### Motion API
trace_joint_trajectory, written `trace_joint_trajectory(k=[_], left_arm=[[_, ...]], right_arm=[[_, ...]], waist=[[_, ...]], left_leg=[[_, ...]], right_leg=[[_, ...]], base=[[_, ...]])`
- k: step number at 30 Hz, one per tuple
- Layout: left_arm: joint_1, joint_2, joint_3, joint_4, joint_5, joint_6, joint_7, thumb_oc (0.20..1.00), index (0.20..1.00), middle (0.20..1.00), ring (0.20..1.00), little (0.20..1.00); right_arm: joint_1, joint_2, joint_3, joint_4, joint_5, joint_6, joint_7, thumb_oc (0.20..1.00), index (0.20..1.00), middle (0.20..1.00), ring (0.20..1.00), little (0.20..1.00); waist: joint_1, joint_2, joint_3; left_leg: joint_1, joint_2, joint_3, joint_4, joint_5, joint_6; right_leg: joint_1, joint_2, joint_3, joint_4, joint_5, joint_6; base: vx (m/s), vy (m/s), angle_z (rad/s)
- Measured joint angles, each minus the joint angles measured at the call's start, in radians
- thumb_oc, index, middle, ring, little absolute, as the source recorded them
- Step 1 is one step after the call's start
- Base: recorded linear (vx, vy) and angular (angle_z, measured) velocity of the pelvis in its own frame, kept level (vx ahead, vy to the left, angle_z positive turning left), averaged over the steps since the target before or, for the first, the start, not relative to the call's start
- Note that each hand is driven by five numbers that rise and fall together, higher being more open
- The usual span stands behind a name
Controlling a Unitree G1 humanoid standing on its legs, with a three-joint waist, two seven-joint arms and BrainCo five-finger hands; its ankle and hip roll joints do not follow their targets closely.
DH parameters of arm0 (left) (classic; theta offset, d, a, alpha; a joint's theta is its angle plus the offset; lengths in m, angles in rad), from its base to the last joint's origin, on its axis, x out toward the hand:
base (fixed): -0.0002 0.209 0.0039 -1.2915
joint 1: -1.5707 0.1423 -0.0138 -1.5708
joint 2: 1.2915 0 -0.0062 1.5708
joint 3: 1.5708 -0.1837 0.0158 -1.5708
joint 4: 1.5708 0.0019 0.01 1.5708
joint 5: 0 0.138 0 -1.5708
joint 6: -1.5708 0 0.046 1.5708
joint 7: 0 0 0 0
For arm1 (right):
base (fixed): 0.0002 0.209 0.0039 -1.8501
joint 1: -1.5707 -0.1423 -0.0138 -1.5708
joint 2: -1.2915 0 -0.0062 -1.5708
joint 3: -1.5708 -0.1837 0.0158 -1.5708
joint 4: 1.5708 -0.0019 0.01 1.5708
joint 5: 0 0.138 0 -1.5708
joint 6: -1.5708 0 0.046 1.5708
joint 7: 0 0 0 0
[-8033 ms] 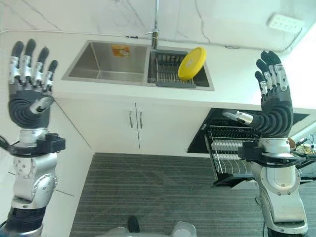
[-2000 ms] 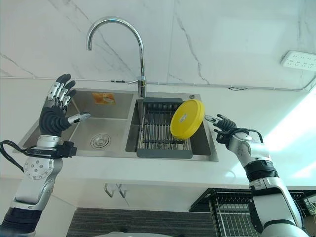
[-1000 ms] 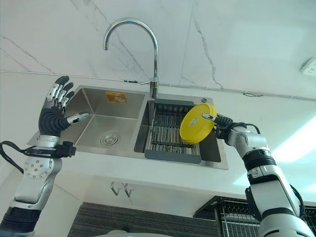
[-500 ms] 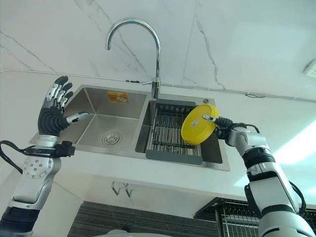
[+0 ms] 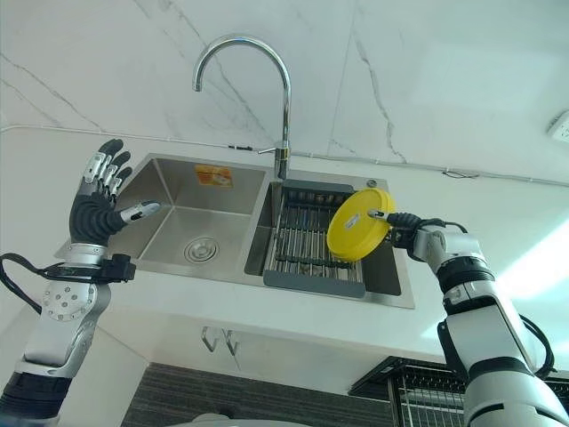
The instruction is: Place the dishes in the dishwasher.
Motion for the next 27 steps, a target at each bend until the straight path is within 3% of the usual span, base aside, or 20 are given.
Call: trace_joint_trajectory(k=[7,16,25,27], left_arm=[[-0.002,0.0,-0.003,0.002,0.0,0.003,0.011,1.0,1.0,1.0,1.0,1.0],[-0.001,0.0,-0.004,0.019,-0.001,0.006,0.011,1.0,1.0,1.0,1.0,1.0],[0.002,-0.001,-0.03,0.035,-0.032,-0.003,0.008,1.0,1.0,1.0,1.0,1.0],[0.01,-0.001,-0.047,0.035,-0.032,-0.007,-0.006,1.0,1.0,1.0,1.0,1.0]], right_arm=[[-0.027,0.034,0.002,0.115,0.018,0.002,-0.005,0.2,0.2,0.2,0.2,0.2],[-0.027,0.037,0.0,0.117,0.028,-0.026,-0.024,0.2,0.2,0.2,0.2,0.2],[-0.019,0.101,-0.008,0.099,0.254,-0.087,-0.006,0.2,0.2,0.2,0.2,0.2],[0.018,0.125,-0.008,0.004,0.311,-0.095,0.001,0.2,0.2,0.2,0.2,0.2]], waist=[[0.014,0.002,0.0],[0.019,0.01,0.003],[0.019,0.025,0.002],[0.018,0.025,0.002]], left_leg=[[0.0,-0.001,-0.008,0.0,0.0,0.0],[0.0,-0.001,-0.019,0.0,0.0,0.0],[0.0,0.001,-0.019,0.0,0.001,-0.001],[0.0,0.002,-0.019,0.0,0.001,-0.001]], right_leg=[[0.001,0.0,-0.001,-0.002,0.0,0.0],[0.011,0.0,-0.018,-0.002,-0.003,0.0],[0.013,0.0,-0.02,-0.002,-0.004,0.001],[0.014,0.0,-0.022,-0.002,-0.005,0.001]], base=[[0.0,0.0,0.0],[-0.01,0.013,0.05],[0.01,-0.016,0.01],[0.03,-0.083,0.03]])
